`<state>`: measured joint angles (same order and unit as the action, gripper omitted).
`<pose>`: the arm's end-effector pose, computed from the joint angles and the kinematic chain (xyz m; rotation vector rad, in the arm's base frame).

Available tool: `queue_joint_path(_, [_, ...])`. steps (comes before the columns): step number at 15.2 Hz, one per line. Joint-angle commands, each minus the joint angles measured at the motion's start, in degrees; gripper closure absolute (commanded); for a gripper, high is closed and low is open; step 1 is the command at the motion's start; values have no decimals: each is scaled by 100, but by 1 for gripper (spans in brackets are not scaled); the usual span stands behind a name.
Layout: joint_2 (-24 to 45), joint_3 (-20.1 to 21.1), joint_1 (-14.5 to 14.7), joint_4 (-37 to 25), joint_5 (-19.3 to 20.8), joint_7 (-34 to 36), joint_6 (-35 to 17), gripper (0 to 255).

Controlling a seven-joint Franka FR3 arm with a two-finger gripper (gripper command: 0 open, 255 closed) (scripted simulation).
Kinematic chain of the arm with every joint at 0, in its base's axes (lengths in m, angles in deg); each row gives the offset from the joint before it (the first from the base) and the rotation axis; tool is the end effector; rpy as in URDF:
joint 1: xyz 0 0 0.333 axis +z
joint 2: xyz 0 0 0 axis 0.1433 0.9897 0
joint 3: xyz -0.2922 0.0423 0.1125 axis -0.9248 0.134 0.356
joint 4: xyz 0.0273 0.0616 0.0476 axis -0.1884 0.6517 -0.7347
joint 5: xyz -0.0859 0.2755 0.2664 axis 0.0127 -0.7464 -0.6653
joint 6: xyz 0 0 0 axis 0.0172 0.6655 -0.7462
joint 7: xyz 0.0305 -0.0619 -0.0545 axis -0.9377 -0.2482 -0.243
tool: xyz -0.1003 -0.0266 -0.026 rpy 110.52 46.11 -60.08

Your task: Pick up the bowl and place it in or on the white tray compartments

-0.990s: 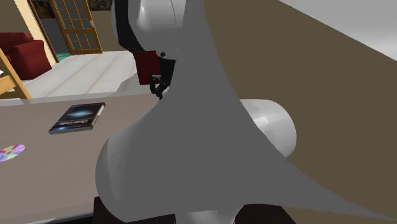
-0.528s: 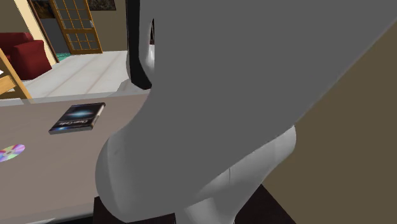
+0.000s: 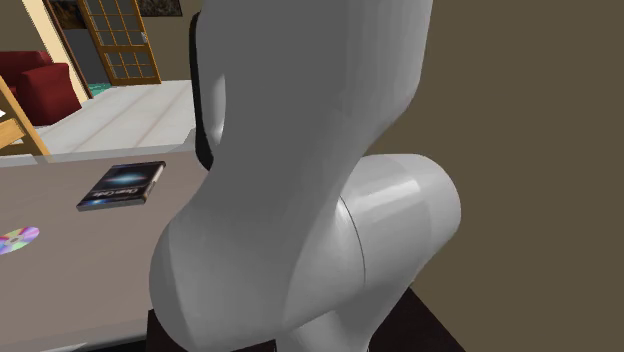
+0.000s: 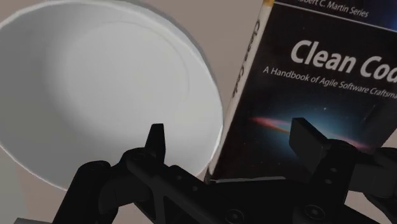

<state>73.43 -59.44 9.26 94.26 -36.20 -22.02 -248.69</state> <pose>0.3571 -0.0777 0.1922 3.1119 -0.0137 0.2796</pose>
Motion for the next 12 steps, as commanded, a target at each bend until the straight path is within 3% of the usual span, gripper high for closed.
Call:
queue_joint_path(1, [333, 657, -463, -147, -987, -755, -210, 0])
queue_joint_path(3, [611, 1279, -1012, -276, -1388, -1112, -395, 0])
queue_joint_path(6, [969, 1893, -1607, -419, -1587, -1340, -657, 0])
queue_joint_path(12, [968, 1895, -1615, -415, -1559, -1317, -659, 0])
